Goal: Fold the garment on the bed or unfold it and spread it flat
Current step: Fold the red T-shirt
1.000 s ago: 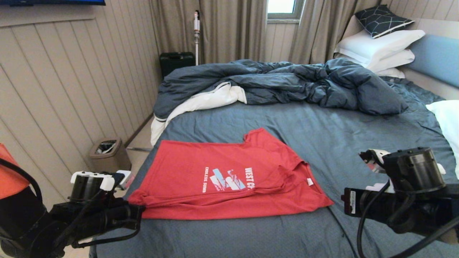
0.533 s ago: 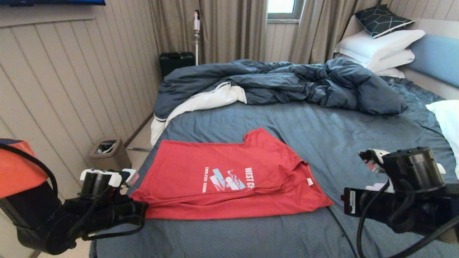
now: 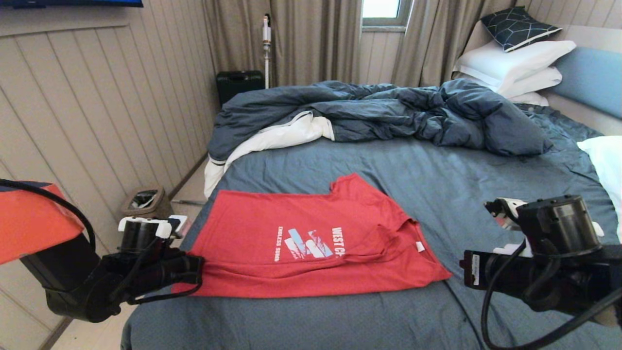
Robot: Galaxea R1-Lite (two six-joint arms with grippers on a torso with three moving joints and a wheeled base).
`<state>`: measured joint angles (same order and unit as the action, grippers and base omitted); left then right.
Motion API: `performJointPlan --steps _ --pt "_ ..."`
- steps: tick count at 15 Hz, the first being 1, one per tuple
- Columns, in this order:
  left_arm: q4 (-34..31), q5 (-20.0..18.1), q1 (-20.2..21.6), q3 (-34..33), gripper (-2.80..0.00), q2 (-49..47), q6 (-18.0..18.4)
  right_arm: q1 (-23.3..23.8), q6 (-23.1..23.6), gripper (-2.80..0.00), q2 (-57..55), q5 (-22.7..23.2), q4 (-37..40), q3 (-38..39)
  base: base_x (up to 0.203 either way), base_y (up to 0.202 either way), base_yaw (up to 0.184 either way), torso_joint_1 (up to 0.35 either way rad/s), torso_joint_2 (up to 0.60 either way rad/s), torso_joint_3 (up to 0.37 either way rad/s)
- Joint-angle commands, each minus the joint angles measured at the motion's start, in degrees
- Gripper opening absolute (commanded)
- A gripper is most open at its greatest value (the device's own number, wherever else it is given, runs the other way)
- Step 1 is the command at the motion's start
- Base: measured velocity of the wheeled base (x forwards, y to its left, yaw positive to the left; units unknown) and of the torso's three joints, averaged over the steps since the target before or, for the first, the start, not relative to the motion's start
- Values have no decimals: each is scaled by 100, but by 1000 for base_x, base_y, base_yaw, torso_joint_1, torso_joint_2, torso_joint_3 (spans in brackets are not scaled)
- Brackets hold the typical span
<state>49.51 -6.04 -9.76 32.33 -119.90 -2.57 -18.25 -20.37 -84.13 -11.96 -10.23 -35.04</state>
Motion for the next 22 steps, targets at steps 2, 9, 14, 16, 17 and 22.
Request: performJointPlan --steps 2,9,14,16,17,22 --pt "29 263 -119 407 -280 -149 -180 -3 -11 -280 28 -7 -14 17 0 0 0 0 0 0" --pt "-34 665 -157 725 -280 205 -779 -82 -55 -280 39 10 -33 102 0 0 0 0 0 0" --pt "-340 486 -71 -486 -280 1665 -990 -145 -47 -280 208 1 -6 83 0 0 0 0 0 0" --pt "-511 444 -1 -899 -280 2219 -1012 -111 -80 -280 221 17 -14 102 0 0 0 0 0 0" --pt "-694 436 64 -955 -280 2462 -1034 -96 -81 -280 241 18 -14 96 0 0 0 0 0 0" --pt "-3299 107 446 -198 -280 3600 -1067 -195 -45 -280 -6 53 -27 -442 0 0 0 0 0 0"
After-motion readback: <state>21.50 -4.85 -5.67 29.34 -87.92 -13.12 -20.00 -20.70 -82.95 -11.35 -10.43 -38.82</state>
